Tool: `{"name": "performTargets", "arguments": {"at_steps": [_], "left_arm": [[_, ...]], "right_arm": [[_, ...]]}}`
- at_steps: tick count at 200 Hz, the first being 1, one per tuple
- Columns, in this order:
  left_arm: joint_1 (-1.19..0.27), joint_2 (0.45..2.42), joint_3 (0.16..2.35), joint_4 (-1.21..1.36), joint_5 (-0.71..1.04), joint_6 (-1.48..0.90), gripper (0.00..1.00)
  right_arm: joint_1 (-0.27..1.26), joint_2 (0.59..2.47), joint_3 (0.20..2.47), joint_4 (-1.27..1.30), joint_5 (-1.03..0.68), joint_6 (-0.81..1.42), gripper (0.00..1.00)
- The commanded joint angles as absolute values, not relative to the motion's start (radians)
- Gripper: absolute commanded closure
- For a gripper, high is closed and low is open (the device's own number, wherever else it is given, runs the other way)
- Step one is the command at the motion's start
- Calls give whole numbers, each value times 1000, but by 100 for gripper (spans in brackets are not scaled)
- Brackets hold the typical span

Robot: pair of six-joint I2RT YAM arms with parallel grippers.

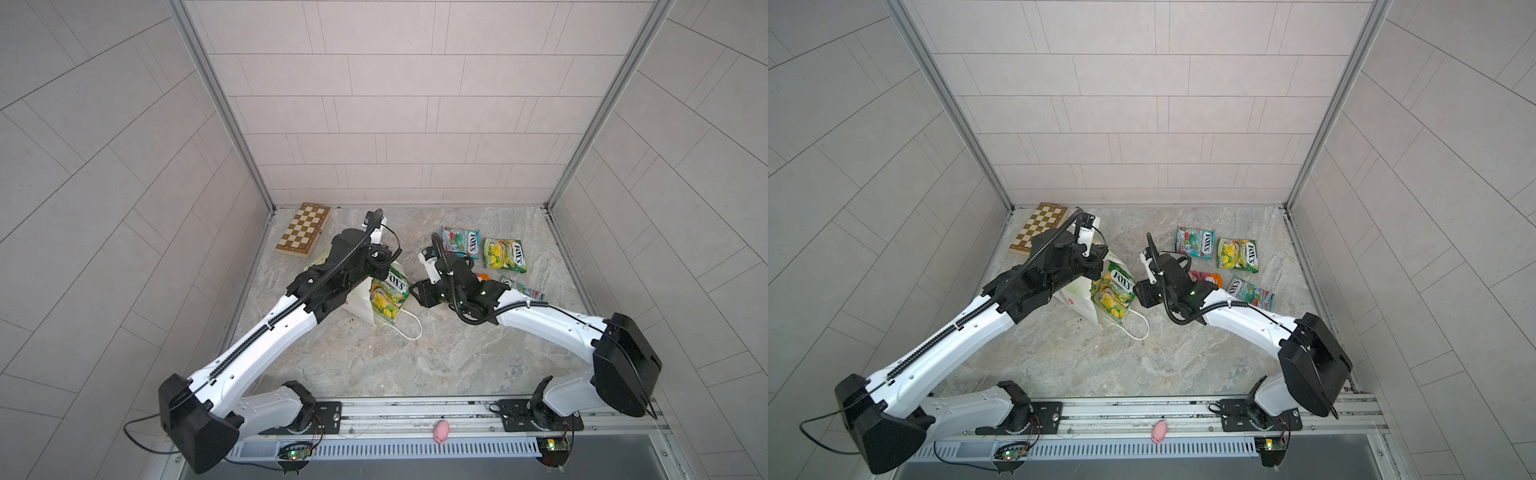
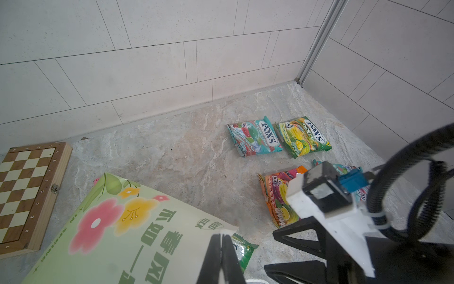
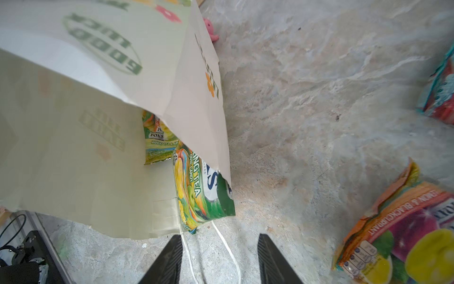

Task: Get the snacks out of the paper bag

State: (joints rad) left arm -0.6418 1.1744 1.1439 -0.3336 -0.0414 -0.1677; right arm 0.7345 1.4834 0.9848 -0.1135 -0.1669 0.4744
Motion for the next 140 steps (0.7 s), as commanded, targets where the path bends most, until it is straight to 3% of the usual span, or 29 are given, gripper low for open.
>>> {"name": "performTargets", "arguments": {"at_steps": [1,44,113,140], "left_arm": [[-643,1174,1157,-311,-35,-170,100],[-643,1173,1158,-310,-38,-168,100],[-643,1175,1157,-311,-40,-166,100],[-643,1176,1156,-310,-41,-168,100]], "right_arm": [[726,1523,1029,-56,-200,455,47],[715,1628,1085,-28,-224,452,48],[712,1687,1096,-58,-229,475,57],[713,1675,1073,-76,-201,474,70]]}}
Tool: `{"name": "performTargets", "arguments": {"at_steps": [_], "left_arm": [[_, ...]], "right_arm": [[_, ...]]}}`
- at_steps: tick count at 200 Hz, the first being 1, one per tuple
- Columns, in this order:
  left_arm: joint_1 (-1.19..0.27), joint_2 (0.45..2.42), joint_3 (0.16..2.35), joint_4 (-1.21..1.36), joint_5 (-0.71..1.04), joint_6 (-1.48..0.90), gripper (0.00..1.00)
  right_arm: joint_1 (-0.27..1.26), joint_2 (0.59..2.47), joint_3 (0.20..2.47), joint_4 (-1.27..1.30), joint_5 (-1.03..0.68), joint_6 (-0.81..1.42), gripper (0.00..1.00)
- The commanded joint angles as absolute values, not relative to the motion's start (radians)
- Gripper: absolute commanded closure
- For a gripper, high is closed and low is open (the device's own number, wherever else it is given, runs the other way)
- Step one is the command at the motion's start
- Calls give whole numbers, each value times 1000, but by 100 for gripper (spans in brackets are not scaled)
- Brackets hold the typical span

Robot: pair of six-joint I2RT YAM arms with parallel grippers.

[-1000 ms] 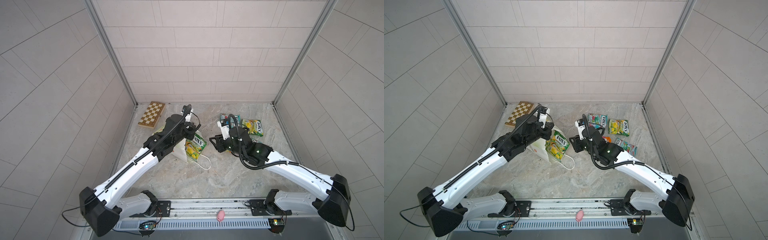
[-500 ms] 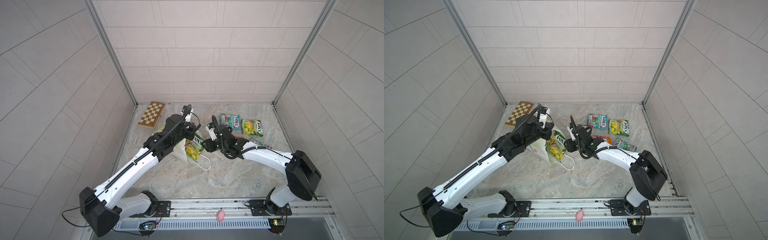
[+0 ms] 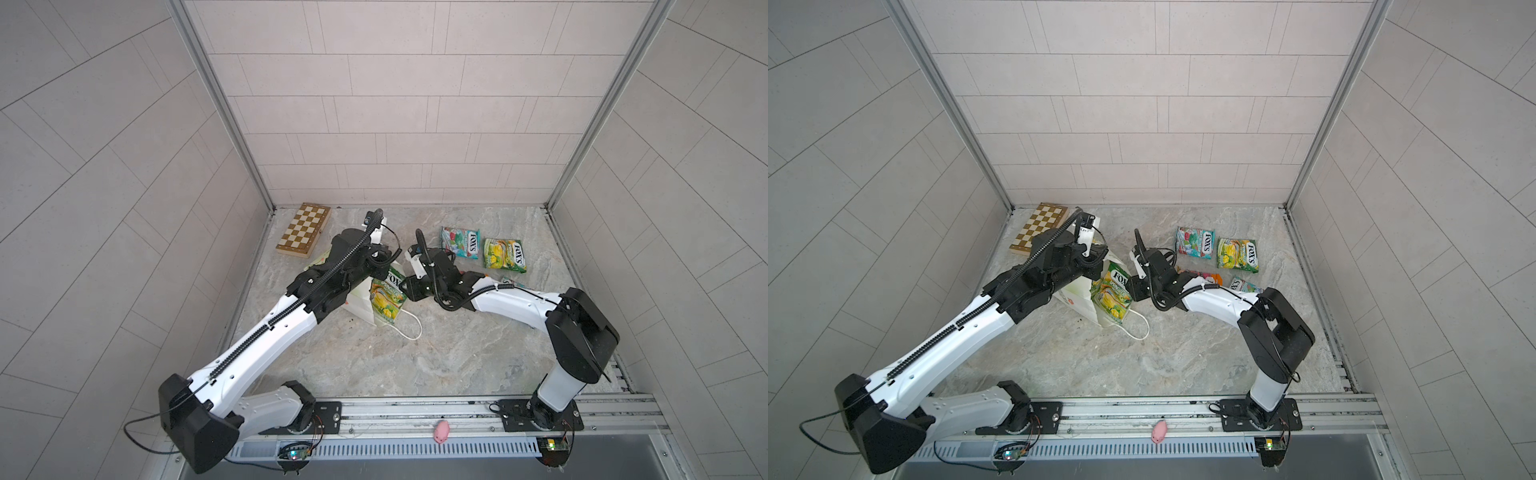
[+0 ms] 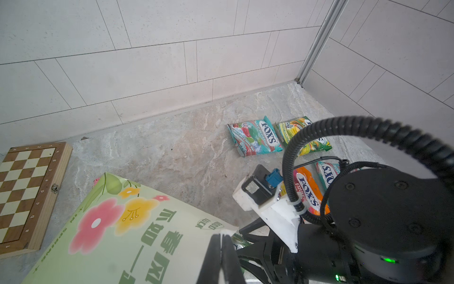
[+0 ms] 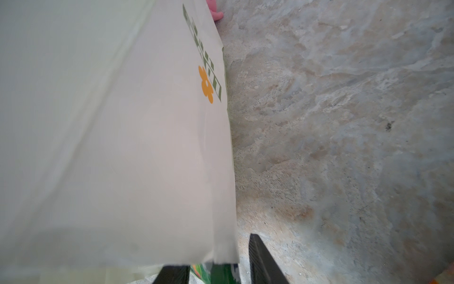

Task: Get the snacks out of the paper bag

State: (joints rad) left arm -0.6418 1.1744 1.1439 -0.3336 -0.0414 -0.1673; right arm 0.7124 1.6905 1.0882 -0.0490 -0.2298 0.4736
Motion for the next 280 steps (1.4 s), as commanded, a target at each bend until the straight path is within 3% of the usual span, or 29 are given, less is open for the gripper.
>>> {"name": "performTargets", "arguments": {"at_steps": [1,36,134,185,244,280], "left_arm": [[-644,1175,1156,-310,-40,-168,100],[-643,1180,1156,-310,-41,-168,100],[-643,1197,1164,-331,-77,-169,100],[-643,1187,1164,-333,-98,-171,100],[-643,1174,1163,-337,-86,-167,100],[-643,1170,1161,-340,-78,-166,100]], "right_arm": [[712,1674,1072,-76,-199,473,71],[712,1639,1061,-109,-176,468,86],[719,1495,1018,-210,-156,438,100],[719,1308,992,-236,-197,386,100],[715,1054,1003,-326,-62,356,100],[679,995,1014,-369,21,355,100]]}}
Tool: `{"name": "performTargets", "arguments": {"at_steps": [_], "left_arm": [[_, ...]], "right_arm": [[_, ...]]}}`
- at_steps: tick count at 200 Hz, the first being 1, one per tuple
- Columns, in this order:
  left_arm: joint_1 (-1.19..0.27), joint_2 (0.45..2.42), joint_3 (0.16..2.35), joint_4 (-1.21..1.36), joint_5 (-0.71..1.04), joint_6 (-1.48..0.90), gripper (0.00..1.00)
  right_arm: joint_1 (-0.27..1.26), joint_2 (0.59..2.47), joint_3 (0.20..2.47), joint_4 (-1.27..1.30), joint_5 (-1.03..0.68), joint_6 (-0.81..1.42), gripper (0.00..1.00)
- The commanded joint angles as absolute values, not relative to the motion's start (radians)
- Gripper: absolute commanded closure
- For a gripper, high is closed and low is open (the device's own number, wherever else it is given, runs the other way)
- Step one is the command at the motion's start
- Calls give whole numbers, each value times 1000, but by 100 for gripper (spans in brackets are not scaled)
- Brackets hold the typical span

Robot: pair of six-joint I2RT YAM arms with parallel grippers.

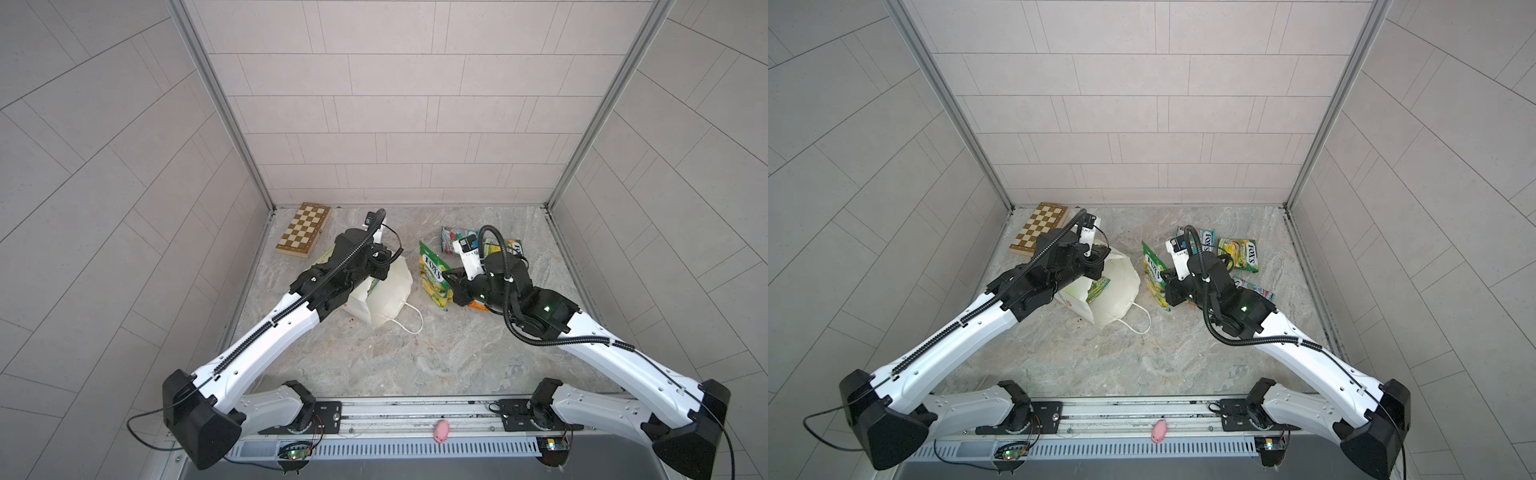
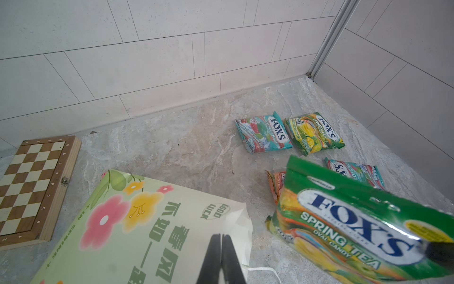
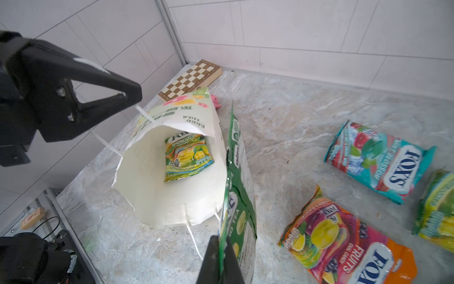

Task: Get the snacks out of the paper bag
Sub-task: 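Carry the green Spring Tea packet beside the other packets and release it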

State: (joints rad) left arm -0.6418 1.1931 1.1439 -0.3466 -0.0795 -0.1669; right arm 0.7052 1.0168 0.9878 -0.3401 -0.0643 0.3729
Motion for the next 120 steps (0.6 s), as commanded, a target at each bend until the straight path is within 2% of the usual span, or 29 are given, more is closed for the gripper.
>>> {"name": "performTargets", "arguments": {"at_steps": [1,36,120], "left_arm": [[-643,1169,1162,-339,-77,-166,100],[-643,1167,1164,-341,-68,-163,100],[-644,1163,1164,-342,-58,-155,100]], "right_arm": [[679,996,1016,-369,21,355,100],[586,1087,1050,-361,-103,341,100],[460,1506,1255,-210,-362,350,100]]}}
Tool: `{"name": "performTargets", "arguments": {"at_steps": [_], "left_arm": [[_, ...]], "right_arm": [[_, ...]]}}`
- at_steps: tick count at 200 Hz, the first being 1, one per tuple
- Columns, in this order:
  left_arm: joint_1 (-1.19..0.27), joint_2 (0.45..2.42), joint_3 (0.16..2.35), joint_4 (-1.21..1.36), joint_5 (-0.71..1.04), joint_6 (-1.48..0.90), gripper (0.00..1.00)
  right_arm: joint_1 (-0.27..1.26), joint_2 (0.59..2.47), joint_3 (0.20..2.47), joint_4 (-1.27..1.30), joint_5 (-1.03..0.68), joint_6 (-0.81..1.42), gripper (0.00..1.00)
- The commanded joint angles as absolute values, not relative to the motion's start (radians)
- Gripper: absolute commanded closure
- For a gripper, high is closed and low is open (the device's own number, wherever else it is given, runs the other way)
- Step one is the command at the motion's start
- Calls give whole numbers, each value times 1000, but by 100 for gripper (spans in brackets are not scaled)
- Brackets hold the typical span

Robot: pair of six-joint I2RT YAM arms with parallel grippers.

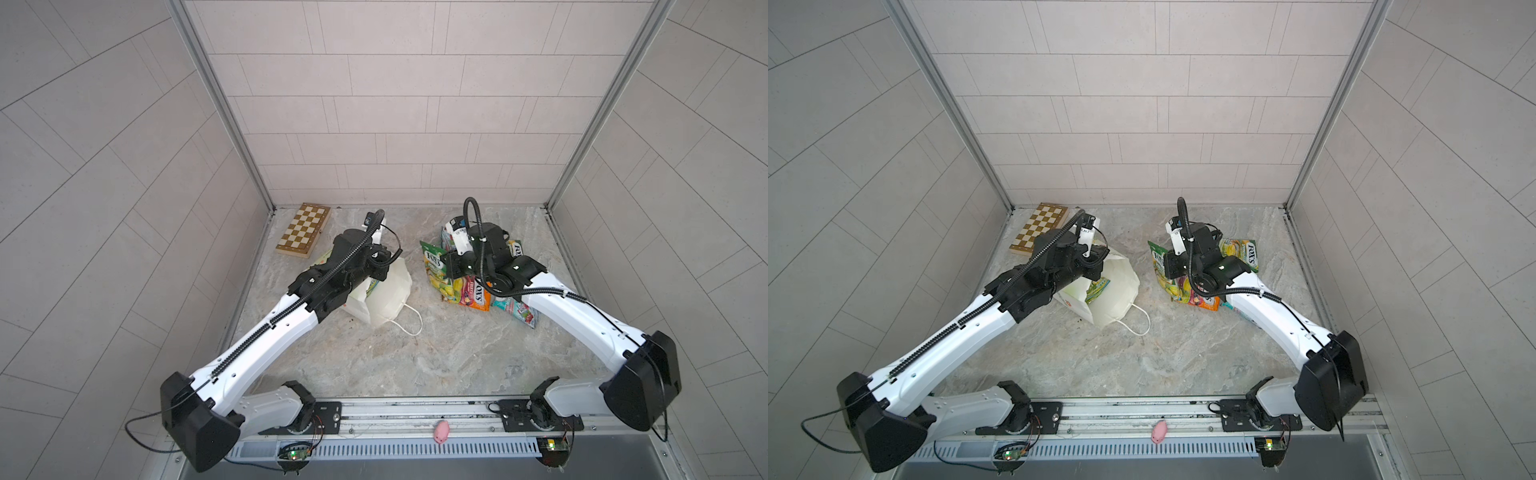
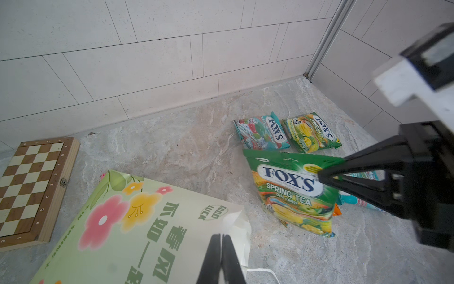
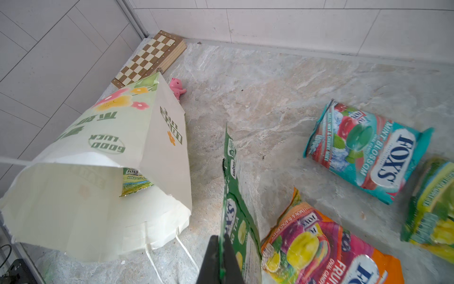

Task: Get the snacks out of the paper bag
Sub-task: 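Carry the green Spring Tea packet beside the other packets and release it, then move the right gripper back to the bag opening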

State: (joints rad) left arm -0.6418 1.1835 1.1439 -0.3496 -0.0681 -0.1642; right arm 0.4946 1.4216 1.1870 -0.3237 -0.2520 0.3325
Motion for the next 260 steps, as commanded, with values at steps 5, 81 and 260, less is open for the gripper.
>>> {"name": "performTargets", "arguments": {"at_steps": [5,81,260], "left_arm": [[-643,1163,1164,-342,-60,-156,100],[-644,1175,1164,-345,-48,-161,100],[-641,1167,1172,-348,44,-136,100]], "right_arm": [[452,1534,1268,-191,-382,361,100],[330,2014,1569,-93,-593,475,100],[293,1814,1539,-448,-279,339,61]]}}
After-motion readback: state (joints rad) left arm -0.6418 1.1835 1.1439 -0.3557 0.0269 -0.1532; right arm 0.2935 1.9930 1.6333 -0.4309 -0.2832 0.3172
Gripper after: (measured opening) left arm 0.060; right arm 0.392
